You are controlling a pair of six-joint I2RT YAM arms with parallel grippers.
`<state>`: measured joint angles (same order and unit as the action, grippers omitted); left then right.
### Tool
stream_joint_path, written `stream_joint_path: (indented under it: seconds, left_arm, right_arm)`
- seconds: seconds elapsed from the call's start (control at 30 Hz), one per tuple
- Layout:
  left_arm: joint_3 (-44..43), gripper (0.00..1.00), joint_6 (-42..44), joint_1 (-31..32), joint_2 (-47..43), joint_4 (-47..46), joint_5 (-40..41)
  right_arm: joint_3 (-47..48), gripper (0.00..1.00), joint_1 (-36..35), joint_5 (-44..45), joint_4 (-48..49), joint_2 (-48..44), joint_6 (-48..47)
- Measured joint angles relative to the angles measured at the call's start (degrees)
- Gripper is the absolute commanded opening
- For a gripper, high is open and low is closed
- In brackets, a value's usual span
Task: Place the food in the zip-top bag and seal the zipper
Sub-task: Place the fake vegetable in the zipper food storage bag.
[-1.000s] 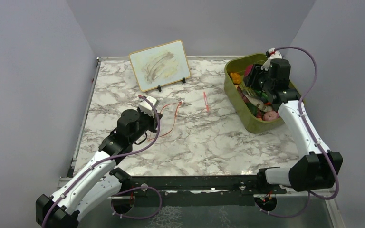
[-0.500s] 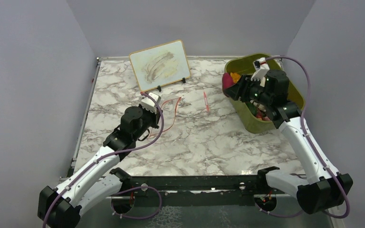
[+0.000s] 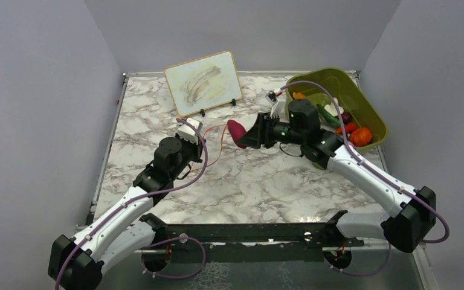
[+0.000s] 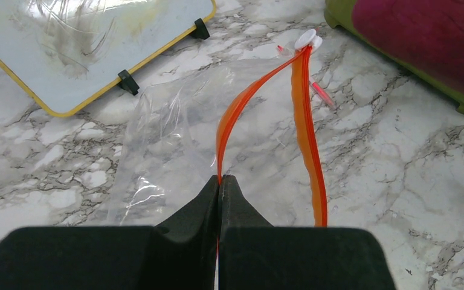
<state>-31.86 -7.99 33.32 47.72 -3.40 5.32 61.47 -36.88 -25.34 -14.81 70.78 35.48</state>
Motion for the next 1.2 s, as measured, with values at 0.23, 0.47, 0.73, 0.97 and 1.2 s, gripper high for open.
stream_joint_path:
  seconds: [0.23, 0.47, 0.73, 0.97, 1.2]
  left_arm:
    - [0.2, 0.00, -0.6, 0.0, -0.8, -0.1, 0.1]
    - [0.6, 0.00, -1.6, 0.0, -1.2, -1.2, -1.0]
    - [0.8, 0.00, -1.7, 0.0, -1.2, -1.4, -3.4]
    - [1.8, 0.00, -1.7, 0.0, -2.3, -2.8, -5.9]
    - [2.4, 0.00, -1.7, 0.0, -3.4, -4.7, -8.8]
  right_arm:
    - [-1.3, 0.28, -6.5, 0.0, 5.5, 3.4, 7.8]
    - [-1.3, 0.28, -8.8, 0.5, 4.9, 9.2, 11.6]
    - [-1.3, 0.28, -8.8, 3.8, 1.9, 11.1, 12.7]
    - [-1.1, 0.28, -8.8, 8.1, -1.0, 12.5, 12.7]
    - [-1.1, 0.29, -8.8, 9.7, -1.7, 13.2, 13.1]
